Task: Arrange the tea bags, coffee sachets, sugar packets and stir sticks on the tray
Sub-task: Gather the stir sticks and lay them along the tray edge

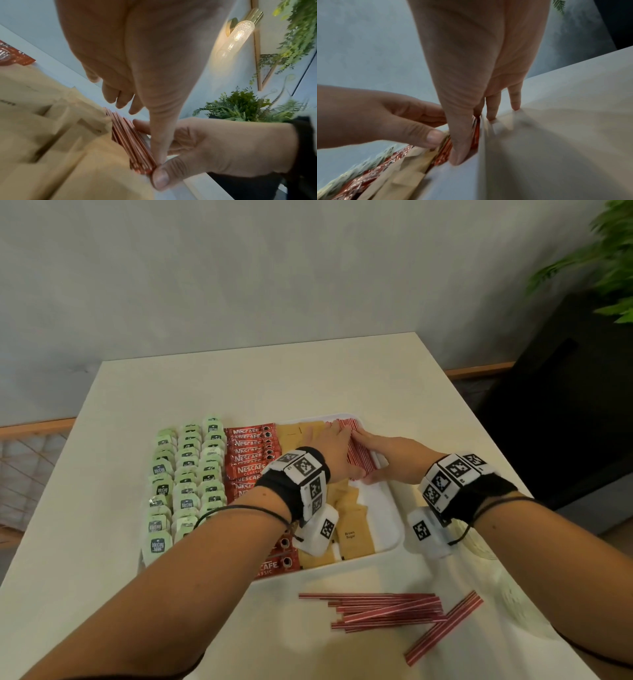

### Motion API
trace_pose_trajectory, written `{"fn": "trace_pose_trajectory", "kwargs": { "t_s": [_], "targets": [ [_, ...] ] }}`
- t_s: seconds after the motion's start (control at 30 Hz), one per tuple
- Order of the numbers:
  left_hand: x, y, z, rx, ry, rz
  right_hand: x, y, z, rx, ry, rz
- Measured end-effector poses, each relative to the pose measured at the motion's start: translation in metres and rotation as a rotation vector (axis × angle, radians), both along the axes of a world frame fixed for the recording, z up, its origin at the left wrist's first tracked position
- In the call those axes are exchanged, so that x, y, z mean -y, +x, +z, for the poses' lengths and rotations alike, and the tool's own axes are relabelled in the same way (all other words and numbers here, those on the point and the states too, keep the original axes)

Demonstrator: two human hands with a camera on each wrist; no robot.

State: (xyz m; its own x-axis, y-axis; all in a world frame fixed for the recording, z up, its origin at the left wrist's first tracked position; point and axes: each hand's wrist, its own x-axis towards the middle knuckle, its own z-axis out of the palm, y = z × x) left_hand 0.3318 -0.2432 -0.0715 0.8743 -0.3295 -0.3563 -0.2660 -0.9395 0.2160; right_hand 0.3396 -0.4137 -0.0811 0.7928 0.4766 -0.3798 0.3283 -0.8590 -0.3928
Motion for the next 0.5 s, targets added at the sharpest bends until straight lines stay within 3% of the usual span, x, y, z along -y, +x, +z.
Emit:
{"fn": "trace_pose_trajectory", "kwargs": {
  "t_s": [0.2, 0.5],
  "targets": [
    [0.001, -0.020, -0.012, 0.033, 0.121, -0.028, -0.001, -0.003, 0.002, -0.003, 0.072, -0.058],
    [-0.002, -0.009, -0.009, 0.001, 0.109, 0.021, 0.002, -0.005, 0.003, -0.040, 0.001, -0.121]
  ]
}}
